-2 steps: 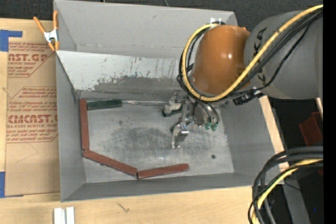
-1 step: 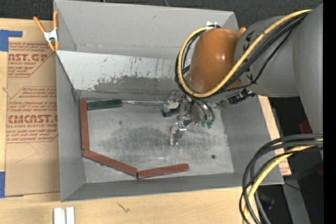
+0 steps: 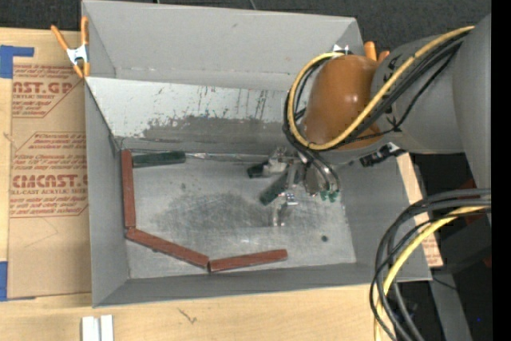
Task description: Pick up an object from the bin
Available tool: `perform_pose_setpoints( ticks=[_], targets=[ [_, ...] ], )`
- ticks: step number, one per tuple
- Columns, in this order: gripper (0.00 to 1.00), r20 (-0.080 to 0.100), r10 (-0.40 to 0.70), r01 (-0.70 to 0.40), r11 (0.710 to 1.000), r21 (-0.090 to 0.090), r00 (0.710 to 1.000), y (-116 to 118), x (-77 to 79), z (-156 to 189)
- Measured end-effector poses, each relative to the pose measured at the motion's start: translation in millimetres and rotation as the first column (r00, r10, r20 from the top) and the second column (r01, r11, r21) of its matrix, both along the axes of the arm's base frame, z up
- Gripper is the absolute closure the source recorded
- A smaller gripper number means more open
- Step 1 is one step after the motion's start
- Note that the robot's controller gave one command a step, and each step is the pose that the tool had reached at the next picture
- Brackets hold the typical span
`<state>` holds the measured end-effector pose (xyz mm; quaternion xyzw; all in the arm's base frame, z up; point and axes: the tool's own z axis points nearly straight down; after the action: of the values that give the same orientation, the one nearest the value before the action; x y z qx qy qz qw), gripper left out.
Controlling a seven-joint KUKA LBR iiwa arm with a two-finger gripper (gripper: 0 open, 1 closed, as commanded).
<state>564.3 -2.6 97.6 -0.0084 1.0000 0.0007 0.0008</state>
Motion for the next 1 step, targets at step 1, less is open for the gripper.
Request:
perform_pose_setpoints(
  ticks=[1],
  targets=[
    [1.0, 0.011, 0.141, -0.141, 0.99, -0.002, 0.99, -46.8, 5.3, -20.8]
  ],
)
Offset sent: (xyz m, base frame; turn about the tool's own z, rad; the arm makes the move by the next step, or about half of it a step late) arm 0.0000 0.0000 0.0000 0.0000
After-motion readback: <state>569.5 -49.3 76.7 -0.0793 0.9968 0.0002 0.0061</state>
